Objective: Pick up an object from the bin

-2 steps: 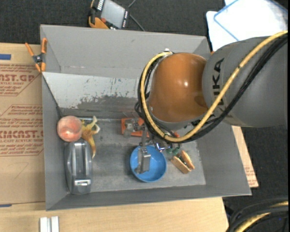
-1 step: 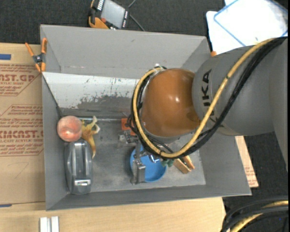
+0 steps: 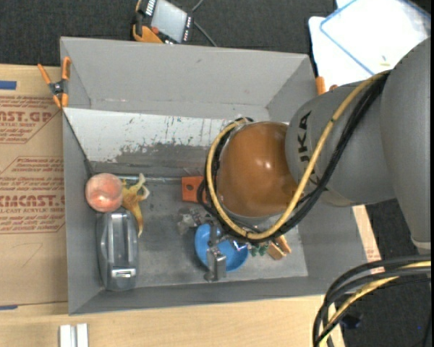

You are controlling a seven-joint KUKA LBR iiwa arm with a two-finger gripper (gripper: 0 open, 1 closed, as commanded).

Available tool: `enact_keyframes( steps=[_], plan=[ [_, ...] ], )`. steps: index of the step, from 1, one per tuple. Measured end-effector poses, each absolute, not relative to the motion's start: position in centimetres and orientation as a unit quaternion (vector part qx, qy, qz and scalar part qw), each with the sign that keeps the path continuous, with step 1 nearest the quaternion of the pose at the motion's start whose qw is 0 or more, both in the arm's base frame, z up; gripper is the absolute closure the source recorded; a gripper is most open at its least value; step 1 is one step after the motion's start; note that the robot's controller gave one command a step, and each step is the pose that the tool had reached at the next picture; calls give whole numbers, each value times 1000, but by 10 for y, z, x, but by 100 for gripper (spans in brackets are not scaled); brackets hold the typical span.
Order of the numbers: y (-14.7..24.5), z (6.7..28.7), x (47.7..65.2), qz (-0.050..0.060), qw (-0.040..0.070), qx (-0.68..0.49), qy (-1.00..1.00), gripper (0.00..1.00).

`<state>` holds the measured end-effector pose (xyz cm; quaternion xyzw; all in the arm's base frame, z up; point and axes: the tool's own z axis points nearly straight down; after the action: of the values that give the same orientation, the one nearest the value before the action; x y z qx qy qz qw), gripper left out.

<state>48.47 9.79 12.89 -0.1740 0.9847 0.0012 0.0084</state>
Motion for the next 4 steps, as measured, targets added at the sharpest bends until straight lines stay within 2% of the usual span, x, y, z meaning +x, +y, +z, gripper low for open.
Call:
enact_keyframes(
  steps=[1, 2, 4],
  plan=[
    [41, 123, 485, 1, 8, -211, 978, 0],
    [24, 74, 488, 2, 7, -379, 925, 100],
    [8, 74, 492, 2, 7, -374, 928, 100]
  ],
)
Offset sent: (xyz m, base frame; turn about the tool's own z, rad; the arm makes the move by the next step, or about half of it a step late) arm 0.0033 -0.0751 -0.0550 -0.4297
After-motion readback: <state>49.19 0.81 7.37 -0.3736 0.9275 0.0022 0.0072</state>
